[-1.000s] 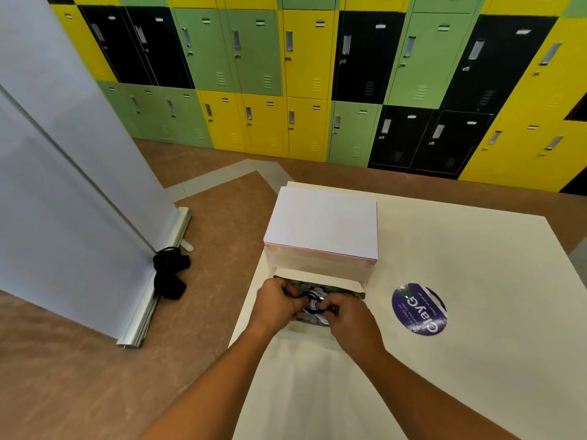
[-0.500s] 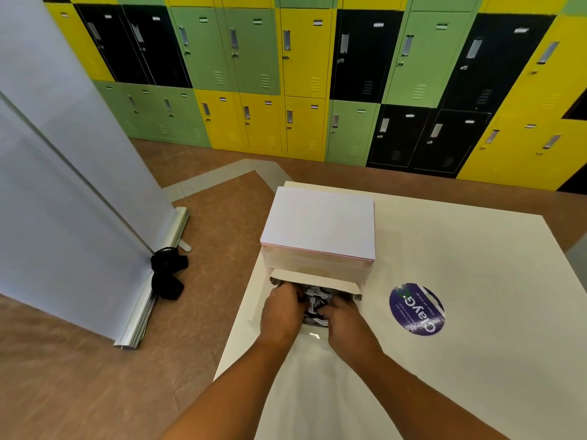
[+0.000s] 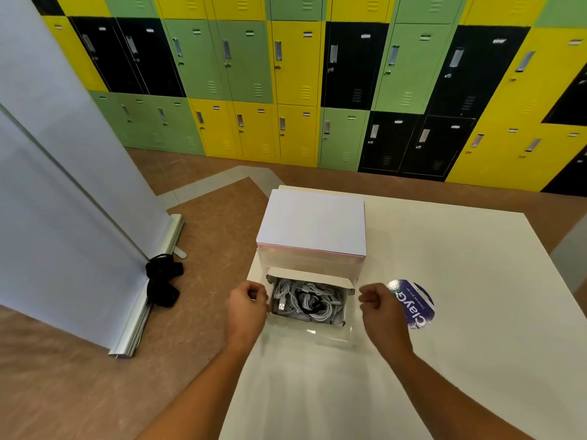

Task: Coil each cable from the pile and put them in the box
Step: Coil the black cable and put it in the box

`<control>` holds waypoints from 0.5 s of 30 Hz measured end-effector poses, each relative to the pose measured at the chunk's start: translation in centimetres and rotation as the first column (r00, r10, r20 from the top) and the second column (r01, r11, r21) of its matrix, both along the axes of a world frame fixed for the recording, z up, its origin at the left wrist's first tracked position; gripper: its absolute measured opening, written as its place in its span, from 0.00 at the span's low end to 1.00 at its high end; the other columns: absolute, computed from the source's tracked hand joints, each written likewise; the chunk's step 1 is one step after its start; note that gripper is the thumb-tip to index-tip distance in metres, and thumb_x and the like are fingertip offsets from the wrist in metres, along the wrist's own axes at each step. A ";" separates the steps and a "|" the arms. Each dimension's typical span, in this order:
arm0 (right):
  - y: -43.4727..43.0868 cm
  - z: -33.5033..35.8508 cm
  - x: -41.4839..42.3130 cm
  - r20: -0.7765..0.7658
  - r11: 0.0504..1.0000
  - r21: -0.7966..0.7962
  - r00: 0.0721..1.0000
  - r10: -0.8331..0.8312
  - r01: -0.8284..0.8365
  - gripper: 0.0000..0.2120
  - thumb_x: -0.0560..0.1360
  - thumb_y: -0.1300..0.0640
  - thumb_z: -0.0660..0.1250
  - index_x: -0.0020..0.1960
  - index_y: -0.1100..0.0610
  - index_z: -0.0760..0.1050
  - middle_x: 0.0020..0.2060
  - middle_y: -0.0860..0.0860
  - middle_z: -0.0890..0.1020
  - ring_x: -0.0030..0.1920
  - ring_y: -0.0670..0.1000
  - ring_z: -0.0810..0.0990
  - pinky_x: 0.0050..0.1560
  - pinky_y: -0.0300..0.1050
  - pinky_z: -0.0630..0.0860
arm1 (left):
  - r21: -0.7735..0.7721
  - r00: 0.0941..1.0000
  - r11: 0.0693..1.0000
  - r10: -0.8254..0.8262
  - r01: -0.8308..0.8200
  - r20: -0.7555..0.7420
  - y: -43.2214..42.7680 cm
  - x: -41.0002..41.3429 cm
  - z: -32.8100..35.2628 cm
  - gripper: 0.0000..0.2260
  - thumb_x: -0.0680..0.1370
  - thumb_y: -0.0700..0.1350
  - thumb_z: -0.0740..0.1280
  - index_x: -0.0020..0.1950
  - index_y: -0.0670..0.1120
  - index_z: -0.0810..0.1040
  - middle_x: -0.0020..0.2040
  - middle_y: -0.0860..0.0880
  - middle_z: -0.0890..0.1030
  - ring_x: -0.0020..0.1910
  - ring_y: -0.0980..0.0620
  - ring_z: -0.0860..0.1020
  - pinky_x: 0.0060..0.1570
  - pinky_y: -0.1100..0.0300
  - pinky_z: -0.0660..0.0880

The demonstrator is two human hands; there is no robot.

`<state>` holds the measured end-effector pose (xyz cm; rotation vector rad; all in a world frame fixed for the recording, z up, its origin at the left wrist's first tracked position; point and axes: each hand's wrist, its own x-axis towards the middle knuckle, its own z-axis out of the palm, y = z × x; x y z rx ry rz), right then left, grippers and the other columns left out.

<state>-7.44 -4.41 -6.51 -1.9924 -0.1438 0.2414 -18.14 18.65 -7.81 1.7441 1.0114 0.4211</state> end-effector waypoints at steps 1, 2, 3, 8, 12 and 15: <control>0.2 0.4 0.3 -0.011 0.999 0.003 0.999 0.036 -0.036 0.15 0.77 0.70 0.63 0.54 0.52 0.77 0.44 0.49 0.82 0.48 0.50 0.81 0.41 0.34 0.74 | -0.014 1.000 1.000 0.021 -0.020 0.020 0.4 0.0 0.3 0.07 0.81 0.38 0.63 0.47 0.47 0.78 0.42 0.48 0.84 0.35 0.51 0.84 0.42 0.44 0.83; 0.4 0.7 0.6 -0.022 0.996 -0.008 0.996 0.090 -0.090 0.16 0.77 0.67 0.64 0.58 0.49 0.76 0.46 0.47 0.82 0.48 0.47 0.81 0.39 0.32 0.73 | -0.018 0.999 1.000 0.021 -0.021 0.034 0.8 0.2 0.5 0.07 0.81 0.38 0.62 0.51 0.47 0.78 0.45 0.49 0.84 0.38 0.52 0.84 0.44 0.44 0.83; 0.7 1.1 0.8 -0.031 0.989 -0.024 0.989 0.145 -0.145 0.17 0.78 0.64 0.66 0.61 0.46 0.75 0.48 0.45 0.81 0.48 0.43 0.81 0.37 0.29 0.73 | -0.018 0.999 1.000 -0.002 0.003 0.045 1.2 0.4 0.7 0.08 0.82 0.37 0.61 0.55 0.48 0.77 0.48 0.50 0.83 0.41 0.53 0.84 0.46 0.45 0.83; 1.7 1.4 1.3 -0.035 0.968 -0.149 0.980 0.198 -0.201 0.17 0.78 0.61 0.69 0.64 0.46 0.78 0.49 0.49 0.84 0.45 0.43 0.82 0.38 0.30 0.72 | 0.002 0.959 0.961 -0.276 0.276 0.059 1.3 1.2 1.5 0.19 0.80 0.36 0.66 0.66 0.56 0.75 0.54 0.52 0.81 0.47 0.54 0.83 0.42 0.55 0.82; 1.8 1.5 1.2 0.015 0.954 -0.233 0.981 0.195 -0.186 0.15 0.77 0.63 0.68 0.60 0.48 0.80 0.44 0.48 0.84 0.40 0.44 0.81 0.32 0.28 0.71 | 0.073 0.966 0.964 -0.258 0.256 0.029 1.3 1.4 1.5 0.11 0.80 0.39 0.67 0.60 0.52 0.80 0.50 0.52 0.83 0.41 0.59 0.82 0.38 0.63 0.79; 2.2 1.9 1.4 0.022 0.959 -0.226 0.983 0.180 -0.171 0.16 0.77 0.65 0.66 0.60 0.49 0.80 0.44 0.49 0.83 0.39 0.45 0.80 0.35 0.34 0.73 | 0.100 0.968 0.964 -0.251 0.248 0.027 1.6 1.5 1.6 0.13 0.81 0.38 0.65 0.60 0.53 0.80 0.48 0.51 0.84 0.44 0.55 0.82 0.47 0.57 0.80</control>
